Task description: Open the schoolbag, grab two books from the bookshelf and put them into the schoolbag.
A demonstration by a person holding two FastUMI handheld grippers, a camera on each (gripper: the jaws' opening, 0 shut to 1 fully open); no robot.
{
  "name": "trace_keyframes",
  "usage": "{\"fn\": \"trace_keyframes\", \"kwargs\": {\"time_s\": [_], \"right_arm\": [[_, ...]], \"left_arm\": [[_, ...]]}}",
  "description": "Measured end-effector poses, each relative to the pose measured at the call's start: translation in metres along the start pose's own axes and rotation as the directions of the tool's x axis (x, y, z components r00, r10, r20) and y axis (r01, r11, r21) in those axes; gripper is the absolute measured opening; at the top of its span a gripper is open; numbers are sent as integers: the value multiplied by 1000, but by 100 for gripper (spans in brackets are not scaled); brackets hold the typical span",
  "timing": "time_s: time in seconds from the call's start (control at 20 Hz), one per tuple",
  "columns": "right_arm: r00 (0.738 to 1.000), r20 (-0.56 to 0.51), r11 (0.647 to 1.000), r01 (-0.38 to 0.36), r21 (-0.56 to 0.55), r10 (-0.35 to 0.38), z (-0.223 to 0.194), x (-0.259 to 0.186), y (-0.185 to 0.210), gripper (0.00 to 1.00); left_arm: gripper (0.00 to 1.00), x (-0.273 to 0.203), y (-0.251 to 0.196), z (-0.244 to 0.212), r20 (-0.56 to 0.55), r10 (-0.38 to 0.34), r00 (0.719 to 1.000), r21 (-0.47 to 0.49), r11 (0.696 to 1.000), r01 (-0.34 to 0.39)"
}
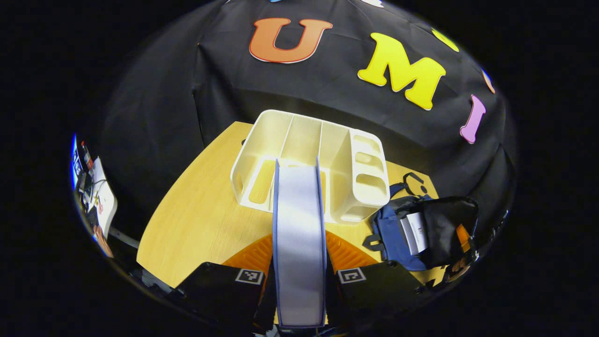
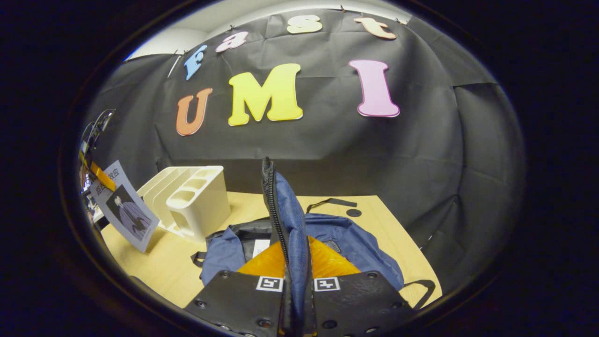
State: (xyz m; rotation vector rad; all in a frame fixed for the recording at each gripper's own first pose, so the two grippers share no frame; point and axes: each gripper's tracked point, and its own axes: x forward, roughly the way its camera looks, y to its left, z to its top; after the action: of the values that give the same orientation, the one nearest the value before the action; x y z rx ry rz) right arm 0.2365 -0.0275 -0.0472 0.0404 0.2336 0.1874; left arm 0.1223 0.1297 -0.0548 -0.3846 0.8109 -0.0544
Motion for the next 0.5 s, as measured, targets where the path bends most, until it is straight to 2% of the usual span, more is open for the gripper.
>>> {"fn": "trace_keyframes", "kwargs": {"time_s": [0.2, 0.4, 0.5], "right_arm": [[1000, -17, 1000, 6, -18, -7, 1, 4, 2, 10], [999, -26, 998, 22, -56, -24, 7, 4, 5, 12], [999, -31, 997, 33, -70, -35, 10, 4, 8, 10]], "left_arm": [[43, -9, -27, -14, 29, -132, 991, -66, 989, 134], [43, -10, -56, -20, 67, -259, 963, -130, 955, 266], [43, -9, -71, -24, 82, -301, 950, -145, 940, 310]]}}
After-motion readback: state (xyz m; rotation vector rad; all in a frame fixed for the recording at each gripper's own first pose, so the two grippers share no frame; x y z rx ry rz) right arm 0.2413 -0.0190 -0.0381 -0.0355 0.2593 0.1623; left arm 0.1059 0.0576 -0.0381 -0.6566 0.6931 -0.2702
